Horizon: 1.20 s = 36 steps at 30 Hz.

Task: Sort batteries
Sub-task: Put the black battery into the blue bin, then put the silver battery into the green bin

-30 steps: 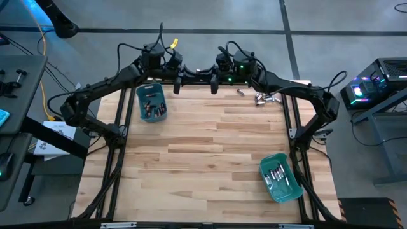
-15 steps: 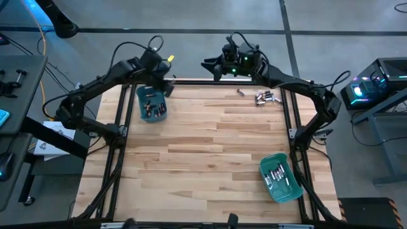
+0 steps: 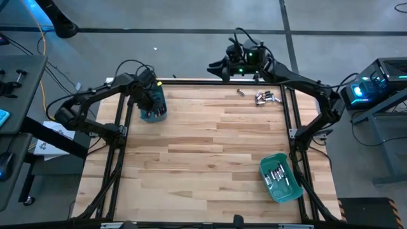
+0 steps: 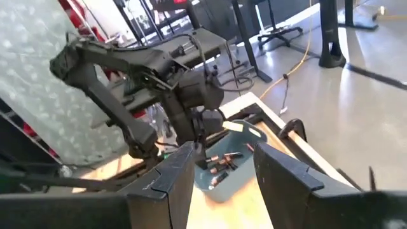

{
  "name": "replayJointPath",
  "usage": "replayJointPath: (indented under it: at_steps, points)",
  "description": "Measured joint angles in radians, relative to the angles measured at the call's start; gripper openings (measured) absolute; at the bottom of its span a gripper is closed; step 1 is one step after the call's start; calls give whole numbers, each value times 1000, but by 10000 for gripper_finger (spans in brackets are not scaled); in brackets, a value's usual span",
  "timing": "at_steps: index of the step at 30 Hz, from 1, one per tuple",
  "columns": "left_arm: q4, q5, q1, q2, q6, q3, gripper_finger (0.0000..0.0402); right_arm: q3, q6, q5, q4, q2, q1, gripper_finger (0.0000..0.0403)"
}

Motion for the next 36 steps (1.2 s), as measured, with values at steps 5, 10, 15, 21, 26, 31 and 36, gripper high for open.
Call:
replayJointPath:
  at_steps: [5,10,15,21,26,31,36]
  points:
    - [17,-50,1,56,-49,-7,49,0,-71,0,-83,-37,-4,156]
    - [17,-52,1,113,-47,-7,74,0,-130,3,-174,-84,-17,156]
    - [17,-52,1,152,-29,-7,71,0,-143,7,-259,-144,-53,156]
    - [16,-59,5,153,3,-7,70,0,-133,37,-421,-226,-115,156]
    - [0,-55,15,102,31,41,84,0,-28,158,-731,-240,-191,156]
    - [24,-51,13,19,50,140,87,-46,-38,241,-999,-155,-279,158]
    - [125,-50,-9,-50,111,220,87,-118,-159,279,-1011,-19,-354,184]
